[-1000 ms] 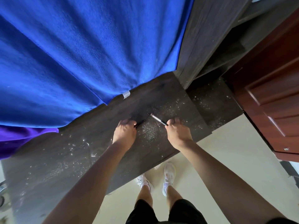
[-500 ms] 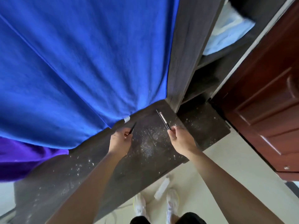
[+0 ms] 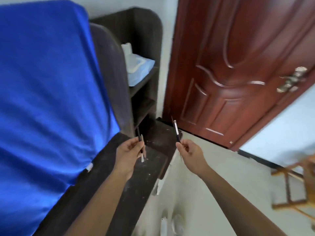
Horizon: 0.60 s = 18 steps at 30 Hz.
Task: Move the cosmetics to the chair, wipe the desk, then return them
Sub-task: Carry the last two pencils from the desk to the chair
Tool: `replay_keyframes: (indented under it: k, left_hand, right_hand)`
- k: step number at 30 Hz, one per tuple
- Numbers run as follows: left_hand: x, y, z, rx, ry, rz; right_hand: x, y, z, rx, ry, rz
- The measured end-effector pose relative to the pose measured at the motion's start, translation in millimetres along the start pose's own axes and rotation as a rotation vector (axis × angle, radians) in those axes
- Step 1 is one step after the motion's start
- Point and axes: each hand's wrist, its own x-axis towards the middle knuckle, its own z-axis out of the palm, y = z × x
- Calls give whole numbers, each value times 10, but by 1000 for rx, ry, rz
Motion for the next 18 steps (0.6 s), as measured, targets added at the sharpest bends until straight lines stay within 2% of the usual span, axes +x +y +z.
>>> replay_keyframes:
  k: [6,11,18]
  left_hand:
    - [-294,-126,1352,36,-293,-37]
    - [-691,-323,2445,139,-525,1]
    - [-1456,-868,4117,269,-734,24]
  right_hand:
    - [-698,391,-1171,91,262,137]
    - [-1232,765,-2123,155,501,185]
    - [-1896,1702,-3460,248,712,262]
